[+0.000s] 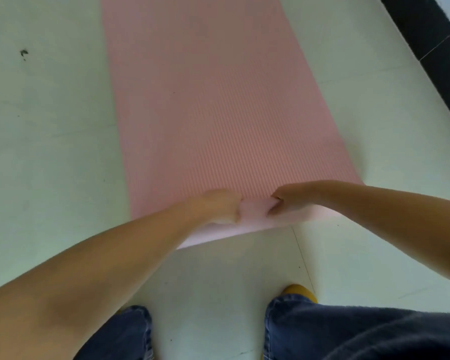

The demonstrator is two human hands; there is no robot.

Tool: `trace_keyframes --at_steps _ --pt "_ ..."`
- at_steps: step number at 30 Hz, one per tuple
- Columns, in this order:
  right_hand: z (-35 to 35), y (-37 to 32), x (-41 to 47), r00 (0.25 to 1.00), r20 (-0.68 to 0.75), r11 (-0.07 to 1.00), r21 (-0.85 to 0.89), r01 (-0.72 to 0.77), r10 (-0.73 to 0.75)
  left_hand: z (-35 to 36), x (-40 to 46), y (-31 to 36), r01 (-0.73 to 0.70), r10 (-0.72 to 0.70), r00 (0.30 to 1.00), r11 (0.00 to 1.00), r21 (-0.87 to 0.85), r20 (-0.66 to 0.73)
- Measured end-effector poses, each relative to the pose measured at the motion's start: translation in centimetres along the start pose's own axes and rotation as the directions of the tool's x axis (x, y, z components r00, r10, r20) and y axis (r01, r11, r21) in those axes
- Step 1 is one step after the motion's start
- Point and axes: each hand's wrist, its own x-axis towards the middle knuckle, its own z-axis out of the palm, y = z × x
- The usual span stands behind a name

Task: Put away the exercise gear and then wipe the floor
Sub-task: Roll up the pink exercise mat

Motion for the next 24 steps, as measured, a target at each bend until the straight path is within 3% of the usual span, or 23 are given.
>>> trace_keyframes --at_steps 2,4,5,8,11,15,17,19,22,24 --pt "-0.6 1.2 3.4 0.998 0.023 0.997 -0.055 -0.048 0.05 0.7 -1.3 1.9 -0.007 0.024 0.988 0.994 0.111 -0.15" --pt "-1.1 1.4 5.1 0.997 0.056 0.998 -0.046 -0.05 0.052 3.2 -1.2 2.6 0.025 0.13 0.895 0.94 0.339 -0.426" --pt "-1.9 0.9 5.2 0.998 0.051 0.998 -0.041 -0.039 0.041 4.6 -0.8 2.4 0.057 0.133 0.878 0.925 0.377 -0.459" --pt "-3.0 0.3 3.4 0.999 0.033 1.0 0.017 -0.017 0.016 8.3 0.3 0.7 0.088 -0.024 0.977 0.949 0.301 -0.211" --pt "-1.7 0.5 3.6 0.997 -0.078 0.999 -0.046 -0.007 0.003 10.2 0.8 -0.4 0.135 -0.084 0.976 0.958 0.252 -0.203" --pt "-0.7 0.5 3.9 0.963 -0.25 0.992 -0.096 0.076 -0.098 9.5 2.4 -2.4 0.055 -0.018 0.973 0.987 0.154 -0.228" --pt "-0.8 -0.4 3.9 0.911 -0.355 0.954 -0.279 0.109 -0.208 7.0 2.7 -3.7 -0.081 0.075 0.978 0.996 -0.022 -0.196" --pt "-0.8 -1.3 3.4 0.844 -0.449 0.93 -0.34 0.141 -0.292 4.4 2.9 -4.8 -0.158 0.129 0.982 0.962 -0.221 -0.142" --pt "-0.3 -2.0 1.6 0.857 -0.407 0.941 -0.255 0.225 -0.315 1.9 3.1 -6.3 -0.078 0.09 0.996 0.924 -0.374 0.014" --pt "0.7 -1.5 1.6 0.863 -0.353 0.916 -0.309 0.256 -0.361 1.6 3.3 -7.0 -0.012 0.052 0.994 0.918 -0.397 0.091"
